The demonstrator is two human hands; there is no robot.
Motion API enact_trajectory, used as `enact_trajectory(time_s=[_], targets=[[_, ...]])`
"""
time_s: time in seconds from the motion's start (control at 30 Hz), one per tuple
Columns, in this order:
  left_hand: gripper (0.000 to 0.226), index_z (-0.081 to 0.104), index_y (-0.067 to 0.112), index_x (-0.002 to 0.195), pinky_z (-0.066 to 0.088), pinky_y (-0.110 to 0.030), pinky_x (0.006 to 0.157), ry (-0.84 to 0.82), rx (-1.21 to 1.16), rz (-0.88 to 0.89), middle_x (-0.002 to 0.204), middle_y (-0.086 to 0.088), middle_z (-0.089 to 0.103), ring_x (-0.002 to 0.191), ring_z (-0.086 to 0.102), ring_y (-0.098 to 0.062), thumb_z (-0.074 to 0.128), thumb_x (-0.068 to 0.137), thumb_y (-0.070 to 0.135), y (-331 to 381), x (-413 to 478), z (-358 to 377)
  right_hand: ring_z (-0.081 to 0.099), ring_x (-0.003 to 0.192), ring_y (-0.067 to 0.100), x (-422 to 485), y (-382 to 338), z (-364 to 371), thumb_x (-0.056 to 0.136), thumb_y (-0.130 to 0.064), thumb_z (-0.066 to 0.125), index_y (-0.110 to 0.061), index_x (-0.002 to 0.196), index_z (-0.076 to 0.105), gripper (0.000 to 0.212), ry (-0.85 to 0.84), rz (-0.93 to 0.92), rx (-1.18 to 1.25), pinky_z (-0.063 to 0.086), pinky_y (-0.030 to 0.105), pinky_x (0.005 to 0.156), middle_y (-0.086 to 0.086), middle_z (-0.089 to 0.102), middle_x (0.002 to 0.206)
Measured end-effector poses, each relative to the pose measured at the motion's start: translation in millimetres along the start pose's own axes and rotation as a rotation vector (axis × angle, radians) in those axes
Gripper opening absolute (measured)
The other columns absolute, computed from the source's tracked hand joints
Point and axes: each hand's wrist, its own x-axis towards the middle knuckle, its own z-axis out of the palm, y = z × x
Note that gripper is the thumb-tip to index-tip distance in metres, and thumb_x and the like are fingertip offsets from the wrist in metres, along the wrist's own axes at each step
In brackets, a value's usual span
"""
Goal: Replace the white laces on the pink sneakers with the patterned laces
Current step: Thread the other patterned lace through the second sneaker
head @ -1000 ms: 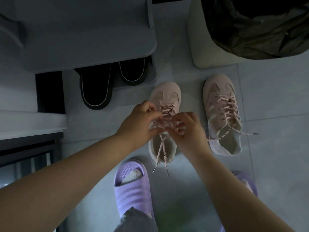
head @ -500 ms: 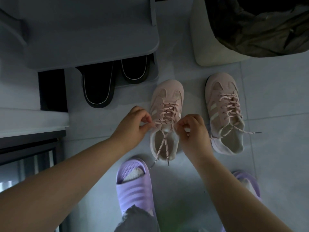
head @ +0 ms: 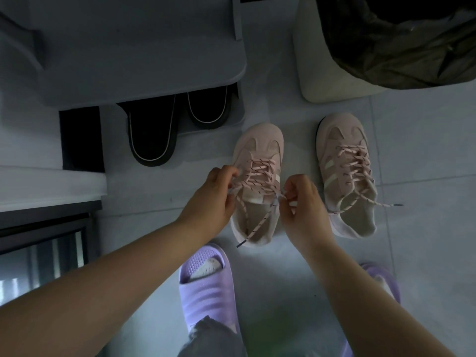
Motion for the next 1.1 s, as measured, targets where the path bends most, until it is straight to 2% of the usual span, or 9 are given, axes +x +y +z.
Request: enact_trajectory(time_s=[0.13, 0.2, 0.33, 0.63, 0.77, 0.83, 0.9, 1.0, 1.1], targets=[[0.041, 0.04, 0.016, 0.117, 0.054, -0.042, 0.07, -0.038, -0.077, 0.028, 0.11, -0.003, 0.044, 0.075, 0.059, -0.019, 0.063, 0.083, 0.014, -3.4, 0.0, 1.2, 0.055, 0.079, 0.029, -12.1, -1.3, 8.9, 0.077, -0.021, 0.054, -0.021, 0.087, 0.068, 0.017, 0.041, -0.254, -0.269, 0.044, 0.031, 0.071, 0.008, 0.052, 0.093], [0.039, 0.042, 0.016, 0.109, 0.054, -0.039, 0.071, -0.025, -0.145, -0.045, 0.104, -0.002, 0.048, 0.074, 0.059, -0.018, 0.068, 0.079, 0.021, -4.2, 1.0, 1.8, 0.053, 0.072, 0.028, -15.2, -9.2, 19.1, 0.071, -0.034, 0.054, -0.029, 0.08, 0.071, 0.02, 0.093, -0.237, -0.394, 0.04, 0.031, 0.069, 0.005, 0.053, 0.081], [0.028, 0.045, 0.016, 0.097, 0.05, -0.034, 0.07, -0.003, -0.19, -0.043, 0.086, -0.003, 0.057, 0.075, 0.059, -0.019, 0.067, 0.08, 0.02, -2.5, 0.4, 3.5, 0.053, 0.064, 0.028, -8.1, -26.7, 41.8, 0.065, -0.037, 0.063, -0.029, 0.067, 0.072, 0.012, 0.097, -0.104, -0.495, 0.042, 0.031, 0.063, 0.004, 0.055, 0.073], [0.029, 0.044, 0.016, 0.106, 0.051, -0.036, 0.07, -0.006, -0.136, -0.031, 0.087, -0.005, 0.056, 0.078, 0.059, -0.022, 0.06, 0.083, 0.011, -4.9, 1.8, 3.0, 0.056, 0.065, 0.029, -25.5, -0.3, 24.7, 0.066, -0.027, 0.066, -0.024, 0.071, 0.073, 0.009, 0.115, -0.164, -0.36, 0.04, 0.032, 0.067, 0.003, 0.053, 0.07], [0.034, 0.042, 0.016, 0.113, 0.053, -0.041, 0.071, -0.009, -0.094, 0.02, 0.094, -0.005, 0.053, 0.079, 0.058, -0.02, 0.059, 0.084, 0.011, -6.4, -0.5, 1.1, 0.058, 0.06, 0.029, -26.3, 0.2, 22.1, 0.08, -0.028, 0.046, -0.022, 0.089, 0.071, 0.027, 0.055, -0.217, -0.236, 0.044, 0.029, 0.059, 0.005, 0.055, 0.075], [0.037, 0.04, 0.019, 0.114, 0.054, -0.041, 0.071, -0.005, -0.06, 0.079, 0.104, -0.006, 0.05, 0.082, 0.059, -0.021, 0.061, 0.084, 0.012, -6.6, -2.6, -0.4, 0.059, 0.058, 0.029, -25.8, 0.1, 17.4, 0.077, -0.023, 0.041, -0.023, 0.102, 0.067, 0.036, 0.011, -0.264, -0.312, 0.044, 0.028, 0.053, 0.007, 0.057, 0.079], [0.044, 0.037, 0.028, 0.112, 0.054, -0.037, 0.072, -0.014, 0.021, 0.191, 0.112, -0.008, 0.045, 0.088, 0.058, -0.023, 0.063, 0.082, 0.008, -7.7, -4.8, 0.1, 0.06, 0.057, 0.028, -22.2, 4.2, 13.2, 0.075, -0.022, 0.052, -0.022, 0.106, 0.063, 0.032, -0.016, -0.332, -0.433, 0.046, 0.029, 0.049, 0.008, 0.058, 0.081], [0.045, 0.044, 0.03, 0.109, 0.05, -0.029, 0.075, -0.061, 0.141, 0.345, 0.112, -0.002, 0.038, 0.095, 0.051, -0.021, 0.066, 0.078, 0.006, -11.2, -8.1, 5.6, 0.056, 0.05, 0.029, -15.0, 9.3, 10.3, 0.078, -0.026, 0.058, -0.018, 0.084, 0.07, 0.016, 0.024, -0.404, -0.403, 0.044, 0.027, 0.046, 0.009, 0.056, 0.072], [0.028, 0.061, 0.022, 0.109, 0.047, -0.025, 0.084, -0.104, 0.084, 0.311, 0.11, -0.003, 0.04, 0.097, 0.046, -0.014, 0.063, 0.082, 0.013, -11.4, -13.3, 9.0, 0.056, 0.051, 0.026, -17.7, 5.2, 12.3, 0.077, -0.023, 0.053, -0.017, 0.076, 0.074, 0.021, 0.03, -0.54, -0.334, 0.044, 0.023, 0.045, 0.006, 0.059, 0.071]])
